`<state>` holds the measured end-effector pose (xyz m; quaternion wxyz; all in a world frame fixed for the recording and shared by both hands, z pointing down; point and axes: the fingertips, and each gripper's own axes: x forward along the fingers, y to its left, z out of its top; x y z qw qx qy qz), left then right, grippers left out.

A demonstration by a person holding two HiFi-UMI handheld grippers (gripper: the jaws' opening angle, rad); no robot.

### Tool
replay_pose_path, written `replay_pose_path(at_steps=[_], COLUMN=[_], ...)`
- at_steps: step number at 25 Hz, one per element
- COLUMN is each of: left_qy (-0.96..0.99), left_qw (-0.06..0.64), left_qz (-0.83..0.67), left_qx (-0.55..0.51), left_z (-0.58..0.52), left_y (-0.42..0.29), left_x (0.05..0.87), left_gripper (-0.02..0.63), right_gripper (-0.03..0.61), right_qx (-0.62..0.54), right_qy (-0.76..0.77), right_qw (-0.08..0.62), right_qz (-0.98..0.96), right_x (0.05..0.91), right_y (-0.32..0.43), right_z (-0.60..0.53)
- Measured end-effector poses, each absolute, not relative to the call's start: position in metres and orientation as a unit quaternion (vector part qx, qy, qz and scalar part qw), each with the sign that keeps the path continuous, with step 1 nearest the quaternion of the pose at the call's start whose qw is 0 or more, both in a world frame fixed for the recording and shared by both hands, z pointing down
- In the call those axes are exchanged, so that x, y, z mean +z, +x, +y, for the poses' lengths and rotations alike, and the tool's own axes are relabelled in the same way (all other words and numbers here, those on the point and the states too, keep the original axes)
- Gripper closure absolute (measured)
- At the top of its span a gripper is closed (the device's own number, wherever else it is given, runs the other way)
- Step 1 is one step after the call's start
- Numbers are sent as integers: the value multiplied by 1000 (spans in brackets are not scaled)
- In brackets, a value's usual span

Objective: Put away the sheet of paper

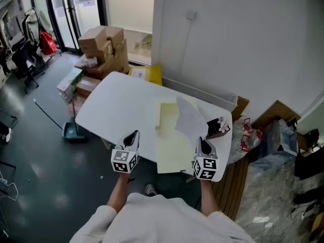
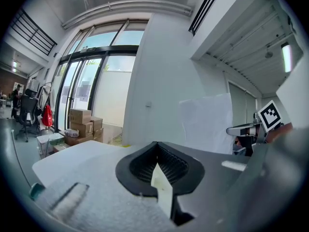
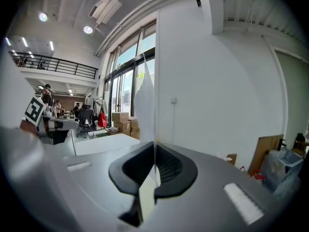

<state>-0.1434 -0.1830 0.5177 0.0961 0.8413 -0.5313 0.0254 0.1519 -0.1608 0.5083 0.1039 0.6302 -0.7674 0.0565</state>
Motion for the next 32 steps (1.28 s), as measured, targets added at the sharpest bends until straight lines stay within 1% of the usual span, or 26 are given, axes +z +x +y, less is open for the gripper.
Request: replay_pose_path(at_steps=[12,32], left_qy=[856,850], left_qw=[90,125], left_qz=[-507,-508], left_qx=[30,63], left_z=[-246,-234], left_y=[-147,-131], left_x=[521,554], left_gripper=[609,609], right_gripper=[577,577], right_qx=[54,100], right_qy=[643,621], right_qw=[96,99], right_qz=[-758,-771], right_x=[506,534], right_y=[140,135], right_z=[-215,-217])
